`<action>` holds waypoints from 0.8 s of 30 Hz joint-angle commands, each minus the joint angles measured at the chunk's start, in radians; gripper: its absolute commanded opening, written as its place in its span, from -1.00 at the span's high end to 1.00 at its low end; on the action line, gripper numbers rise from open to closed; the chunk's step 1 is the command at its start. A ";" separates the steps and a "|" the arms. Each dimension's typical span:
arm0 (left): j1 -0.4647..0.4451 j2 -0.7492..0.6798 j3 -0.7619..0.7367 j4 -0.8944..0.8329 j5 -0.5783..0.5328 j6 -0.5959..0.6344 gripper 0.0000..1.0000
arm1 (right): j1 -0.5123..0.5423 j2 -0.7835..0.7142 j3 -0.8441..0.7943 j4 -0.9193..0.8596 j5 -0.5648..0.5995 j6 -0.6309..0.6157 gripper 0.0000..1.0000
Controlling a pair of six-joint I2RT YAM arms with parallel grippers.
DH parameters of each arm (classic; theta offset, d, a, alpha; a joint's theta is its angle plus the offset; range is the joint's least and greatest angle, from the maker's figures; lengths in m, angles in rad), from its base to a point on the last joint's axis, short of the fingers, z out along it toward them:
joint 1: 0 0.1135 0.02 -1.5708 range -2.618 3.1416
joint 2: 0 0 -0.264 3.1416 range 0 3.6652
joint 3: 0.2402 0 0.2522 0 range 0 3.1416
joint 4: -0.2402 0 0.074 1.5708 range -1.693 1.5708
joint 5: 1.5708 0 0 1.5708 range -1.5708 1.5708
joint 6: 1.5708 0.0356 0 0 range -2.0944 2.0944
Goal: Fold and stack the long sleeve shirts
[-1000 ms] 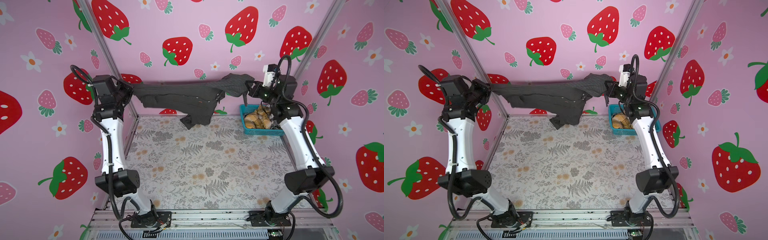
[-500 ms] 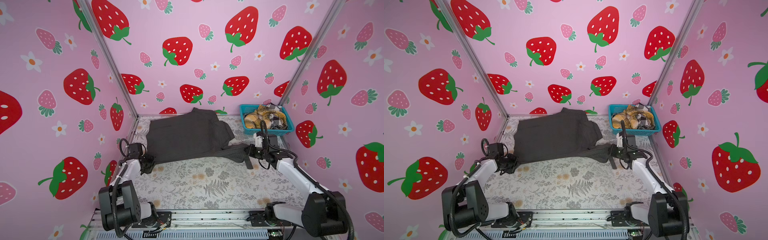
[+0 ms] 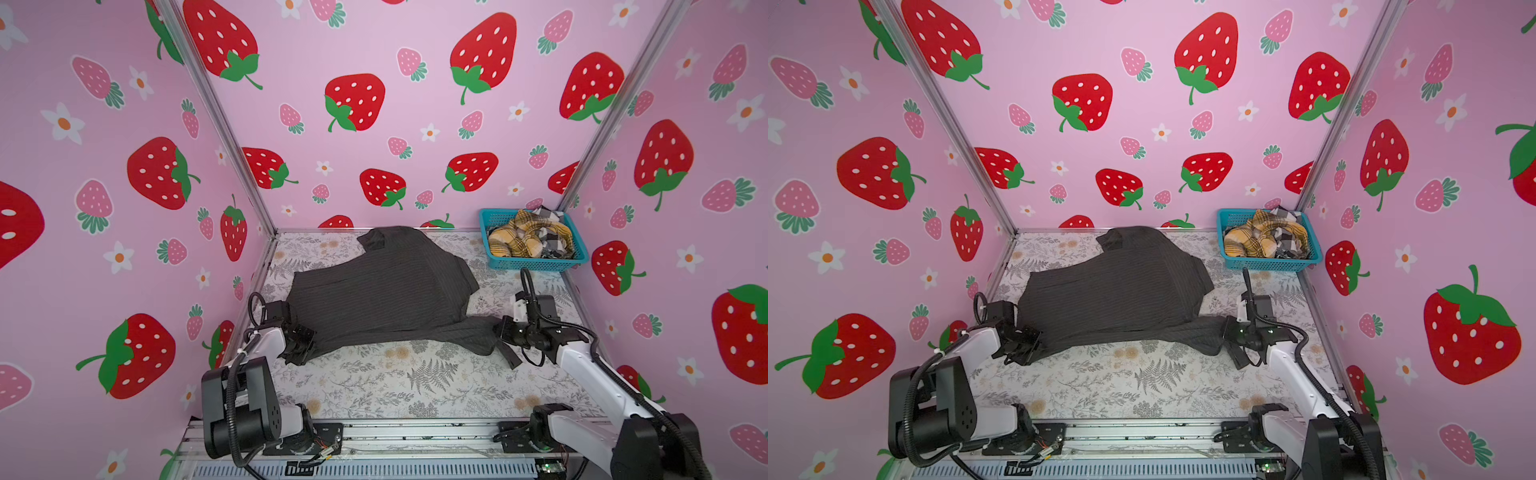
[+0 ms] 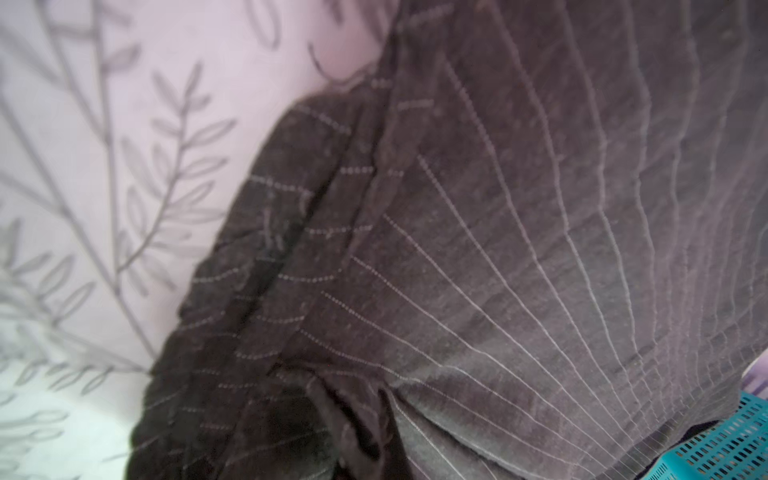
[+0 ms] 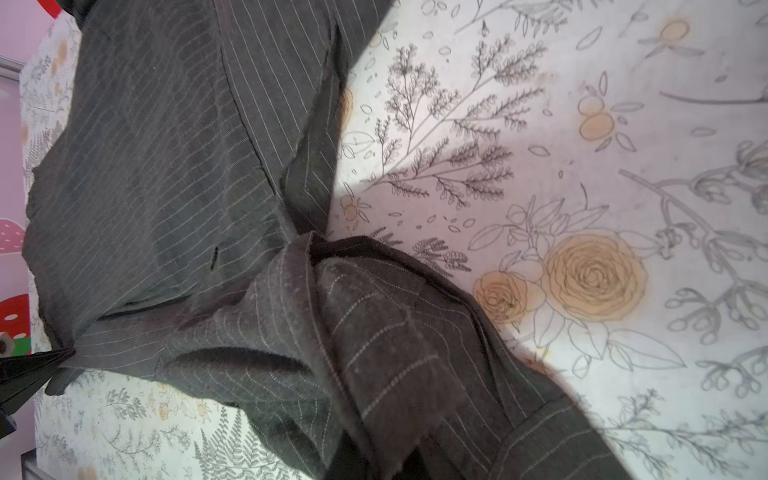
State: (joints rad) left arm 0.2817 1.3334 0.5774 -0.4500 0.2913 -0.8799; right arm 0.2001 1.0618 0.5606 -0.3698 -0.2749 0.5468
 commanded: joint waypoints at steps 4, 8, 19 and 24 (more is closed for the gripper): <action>-0.003 -0.129 -0.056 -0.153 -0.086 -0.026 1.00 | 0.017 -0.022 -0.011 -0.047 0.065 0.014 1.00; -0.003 -0.191 -0.027 -0.227 -0.100 -0.005 1.00 | 0.042 -0.013 0.073 -0.060 0.087 0.029 1.00; -0.003 -0.136 0.050 -0.258 -0.008 0.014 0.32 | 0.086 0.233 0.394 -0.053 0.097 0.001 1.00; -0.004 -0.207 0.024 -0.311 -0.001 0.016 0.02 | 0.101 0.242 0.350 -0.017 0.088 0.008 1.00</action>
State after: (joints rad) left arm 0.2779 1.1614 0.5922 -0.6876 0.2806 -0.8688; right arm 0.2928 1.3083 0.9287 -0.3939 -0.2012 0.5526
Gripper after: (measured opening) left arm 0.485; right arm 0.063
